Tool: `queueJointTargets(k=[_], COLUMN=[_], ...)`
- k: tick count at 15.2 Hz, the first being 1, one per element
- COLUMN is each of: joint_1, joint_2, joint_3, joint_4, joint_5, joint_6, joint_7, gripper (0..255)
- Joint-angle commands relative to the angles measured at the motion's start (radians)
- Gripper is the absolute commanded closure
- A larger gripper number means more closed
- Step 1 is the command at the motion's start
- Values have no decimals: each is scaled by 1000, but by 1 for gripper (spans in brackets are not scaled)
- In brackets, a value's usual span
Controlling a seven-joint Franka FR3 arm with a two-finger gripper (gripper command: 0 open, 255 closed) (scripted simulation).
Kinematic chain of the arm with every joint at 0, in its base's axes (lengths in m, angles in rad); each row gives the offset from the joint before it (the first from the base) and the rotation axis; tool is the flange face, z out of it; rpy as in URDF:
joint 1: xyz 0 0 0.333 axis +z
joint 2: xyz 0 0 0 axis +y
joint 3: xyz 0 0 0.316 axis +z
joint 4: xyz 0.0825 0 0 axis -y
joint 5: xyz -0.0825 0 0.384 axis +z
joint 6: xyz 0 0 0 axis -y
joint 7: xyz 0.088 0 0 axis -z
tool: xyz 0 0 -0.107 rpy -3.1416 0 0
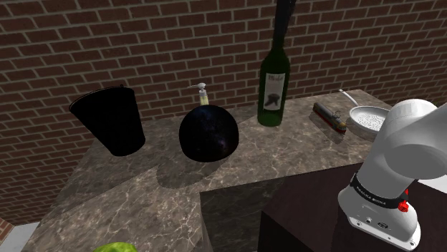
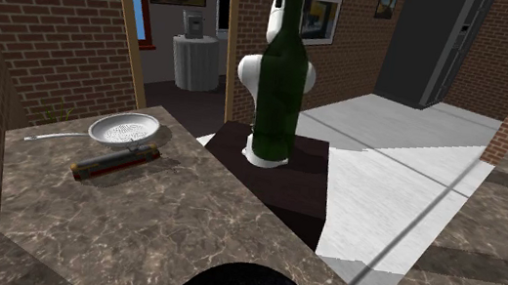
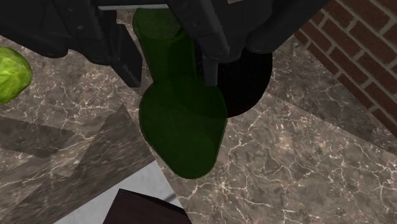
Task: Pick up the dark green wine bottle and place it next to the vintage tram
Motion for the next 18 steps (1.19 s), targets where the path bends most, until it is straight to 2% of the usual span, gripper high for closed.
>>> queueJointTargets(k=[1, 18], joint_1=[0, -4], joint_2=[15, 175], joint_3=[2, 4], joint_4=[41, 434], joint_5=[0, -6], joint_6=[-26, -259], joint_7=[2, 5], gripper=[255, 255])
